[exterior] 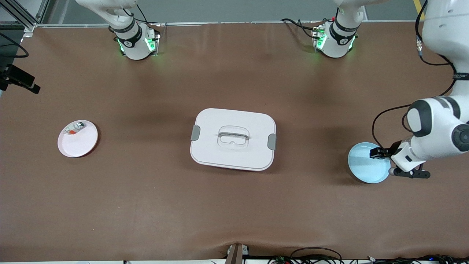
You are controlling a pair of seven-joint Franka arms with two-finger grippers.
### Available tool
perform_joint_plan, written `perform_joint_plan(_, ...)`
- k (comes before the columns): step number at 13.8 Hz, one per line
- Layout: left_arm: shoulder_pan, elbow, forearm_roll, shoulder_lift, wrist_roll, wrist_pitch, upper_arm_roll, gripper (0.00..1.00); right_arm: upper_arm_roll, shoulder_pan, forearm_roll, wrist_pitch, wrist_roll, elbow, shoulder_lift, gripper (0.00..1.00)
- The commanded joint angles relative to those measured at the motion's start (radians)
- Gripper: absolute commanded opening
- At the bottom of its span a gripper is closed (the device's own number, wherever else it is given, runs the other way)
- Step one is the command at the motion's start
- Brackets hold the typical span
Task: Transfer orange switch to right arm and place
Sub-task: 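Lift the switch with the left gripper and carry it above the box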
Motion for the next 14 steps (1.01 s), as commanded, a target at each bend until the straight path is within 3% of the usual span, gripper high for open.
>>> perform_joint_plan(1, 0.008, 0.003, -0.064, -0.092, -0.027, -0.12, -0.016, 0.32, 0.008, -0.014, 0.001, 0.007, -0.006, -0.021, -0.022, 1.0)
perform_joint_plan(8, 0.003, 0.26, -0.175, -0.189, -0.259, -0.579, -0.089, 0.32, 0.008, -0.019, 0.001, 0.007, -0.006, -0.021, -0.022, 1.0)
perform_joint_plan(14, 0.003, 0.303, -0.375, -0.245, -0.679, -0.606, -0.192, 0.32, 0.008, -0.027, -0.002, 0.005, 0.006, -0.012, -0.013, 1.0)
